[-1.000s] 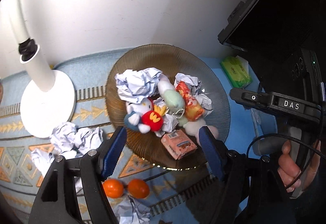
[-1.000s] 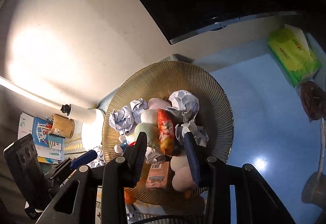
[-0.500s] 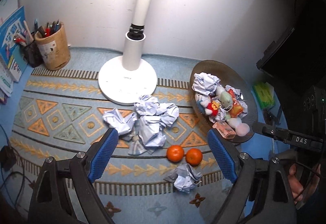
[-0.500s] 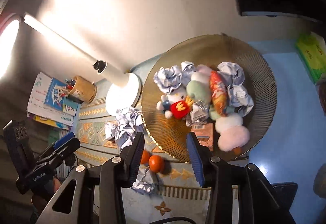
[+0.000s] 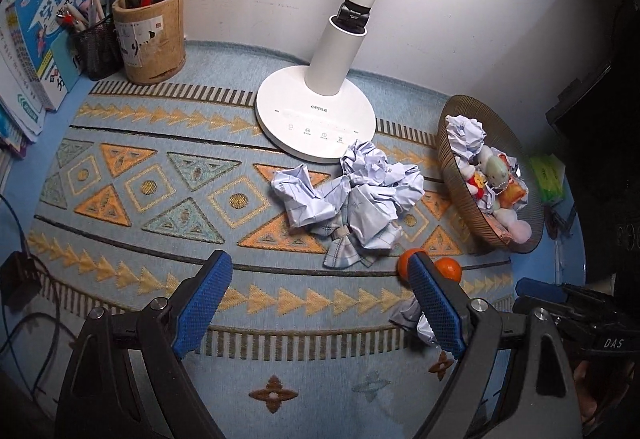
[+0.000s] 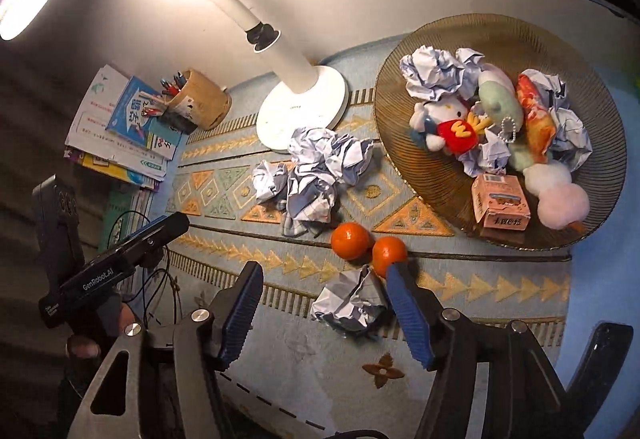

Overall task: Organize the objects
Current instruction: 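Move both tools back over the crumpled paper on the rug, then grasp a large crumpled paper sheet with the left tool while the right tool grasps a paper ball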

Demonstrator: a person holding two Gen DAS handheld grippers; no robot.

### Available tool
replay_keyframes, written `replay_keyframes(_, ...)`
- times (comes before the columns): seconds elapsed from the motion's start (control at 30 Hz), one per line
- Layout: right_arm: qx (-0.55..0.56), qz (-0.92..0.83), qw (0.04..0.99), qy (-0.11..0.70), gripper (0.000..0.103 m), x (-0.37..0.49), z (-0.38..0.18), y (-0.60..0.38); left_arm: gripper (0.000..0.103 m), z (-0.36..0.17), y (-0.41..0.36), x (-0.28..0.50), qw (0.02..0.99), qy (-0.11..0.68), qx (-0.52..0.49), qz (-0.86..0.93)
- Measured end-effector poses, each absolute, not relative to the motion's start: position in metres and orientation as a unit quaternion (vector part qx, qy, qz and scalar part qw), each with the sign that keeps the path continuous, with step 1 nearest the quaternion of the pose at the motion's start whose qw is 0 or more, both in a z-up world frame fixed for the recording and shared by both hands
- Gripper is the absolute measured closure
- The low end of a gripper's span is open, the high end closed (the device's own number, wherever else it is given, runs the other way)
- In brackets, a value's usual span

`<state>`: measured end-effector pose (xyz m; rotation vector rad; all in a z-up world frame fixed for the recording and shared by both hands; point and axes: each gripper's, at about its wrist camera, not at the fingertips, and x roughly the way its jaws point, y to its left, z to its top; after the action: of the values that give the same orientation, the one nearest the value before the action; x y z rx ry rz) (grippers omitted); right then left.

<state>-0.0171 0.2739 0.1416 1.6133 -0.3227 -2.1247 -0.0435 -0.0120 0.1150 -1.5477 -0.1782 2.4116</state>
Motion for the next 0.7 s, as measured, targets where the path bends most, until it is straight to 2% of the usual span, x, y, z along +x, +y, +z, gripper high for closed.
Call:
replay_keyframes(0.27,0.638,-0.742,0.192,-0.081,0.039,0.011,0.088,0.249,0.014,0.074,-0.008,-0.077,0.162,0.011,-0.567,0.808)
replay_keyframes(0.7,0.663,-0.732,0.118,-0.108,0.039,-0.002,0.051,0.239,0.014,0.028,0.016,-0.134,0.231,0.075,-0.601,0.762)
